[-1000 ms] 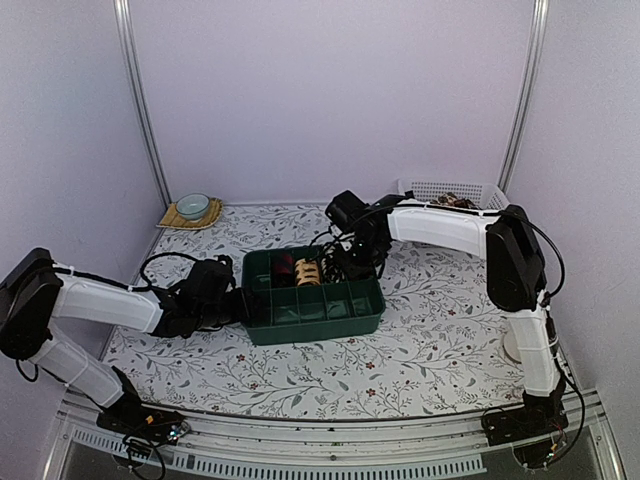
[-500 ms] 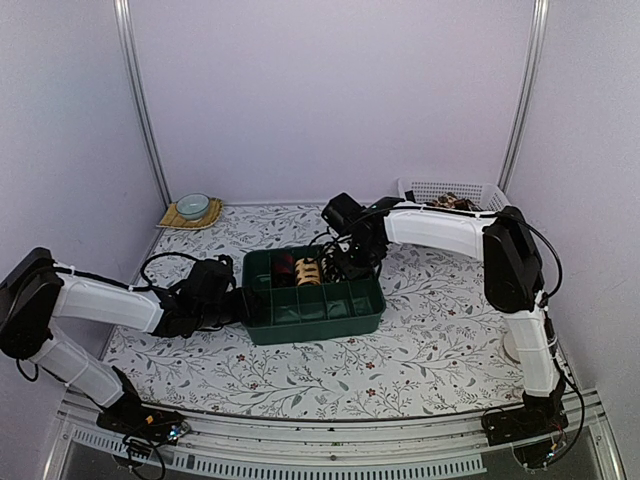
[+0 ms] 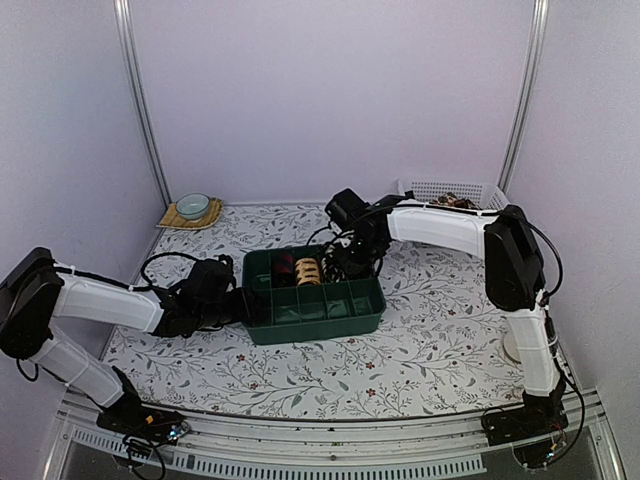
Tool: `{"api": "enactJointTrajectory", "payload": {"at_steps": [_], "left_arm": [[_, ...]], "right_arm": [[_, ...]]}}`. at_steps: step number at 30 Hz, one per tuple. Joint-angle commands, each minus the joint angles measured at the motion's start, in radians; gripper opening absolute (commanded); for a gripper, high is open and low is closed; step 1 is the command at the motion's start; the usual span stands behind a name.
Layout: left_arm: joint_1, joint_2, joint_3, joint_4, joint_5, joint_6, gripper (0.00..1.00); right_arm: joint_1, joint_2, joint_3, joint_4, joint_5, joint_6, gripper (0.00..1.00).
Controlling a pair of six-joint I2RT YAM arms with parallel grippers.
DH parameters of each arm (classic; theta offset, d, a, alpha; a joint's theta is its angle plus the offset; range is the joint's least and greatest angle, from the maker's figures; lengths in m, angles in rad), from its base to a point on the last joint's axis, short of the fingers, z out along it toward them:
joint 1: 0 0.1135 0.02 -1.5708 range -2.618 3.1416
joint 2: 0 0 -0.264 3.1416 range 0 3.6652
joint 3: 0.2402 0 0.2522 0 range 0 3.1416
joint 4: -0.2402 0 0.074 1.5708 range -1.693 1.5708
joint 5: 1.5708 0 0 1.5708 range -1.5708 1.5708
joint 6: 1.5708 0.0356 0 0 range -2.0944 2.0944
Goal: Roll the ties
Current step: Adjust the tie in the storage box.
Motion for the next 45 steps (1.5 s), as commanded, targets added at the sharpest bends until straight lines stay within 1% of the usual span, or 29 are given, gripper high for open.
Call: {"api": "enactJointTrajectory", "payload": {"at_steps": [1,10,14,18,23,24,26,30,31,32,35,39,42,45], "left_arm": [[-0.003,0.005,0.0,-0.022,-0.003,0.014,0.56],[0.004,-0.003,-0.024,-0.017,-0.001,-0.006,0.56],[0.003,-0.004,-0.029,-0.015,0.0,-0.011,0.56],[0.006,-0.003,-0.031,-0.013,0.003,-0.012,0.56],[0.005,0.0,-0.03,-0.012,0.005,-0.011,0.59],[0.005,-0.001,-0.029,-0.012,0.004,-0.011,0.62],[0.007,-0.005,-0.021,-0.016,0.0,0.004,0.67],[0.019,-0.033,0.024,-0.056,-0.023,0.054,0.91],[0.024,-0.041,0.037,-0.072,-0.033,0.068,0.97],[0.029,-0.053,0.05,-0.085,-0.042,0.084,1.0],[0.082,-0.086,0.092,-0.139,-0.054,0.139,1.0],[0.182,-0.135,0.154,-0.205,-0.036,0.216,1.0],[0.252,-0.176,0.194,-0.235,-0.042,0.275,1.0],[0.325,-0.173,0.24,-0.253,-0.034,0.353,1.0]], "right_arm": [[-0.071,0.019,-0.055,0.046,-0.138,0.083,0.01],[-0.166,-0.096,-0.21,0.195,-0.392,0.185,0.0],[-0.187,-0.146,-0.253,0.255,-0.449,0.219,0.0],[-0.198,-0.16,-0.25,0.256,-0.461,0.232,0.0],[-0.184,-0.143,-0.19,0.163,-0.361,0.184,0.21],[-0.179,-0.148,-0.184,0.153,-0.347,0.175,0.28],[-0.17,-0.165,-0.169,0.132,-0.334,0.154,0.47],[-0.167,-0.233,-0.152,0.126,-0.374,0.12,0.83],[-0.168,-0.252,-0.148,0.128,-0.386,0.116,0.97],[-0.168,-0.272,-0.142,0.126,-0.395,0.105,1.0],[-0.178,-0.337,-0.14,0.122,-0.405,0.092,1.0],[-0.221,-0.433,-0.196,0.142,-0.394,0.069,1.0],[-0.269,-0.522,-0.278,0.175,-0.365,0.045,1.0],[-0.339,-0.647,-0.435,0.292,-0.334,0.038,1.0]]}}
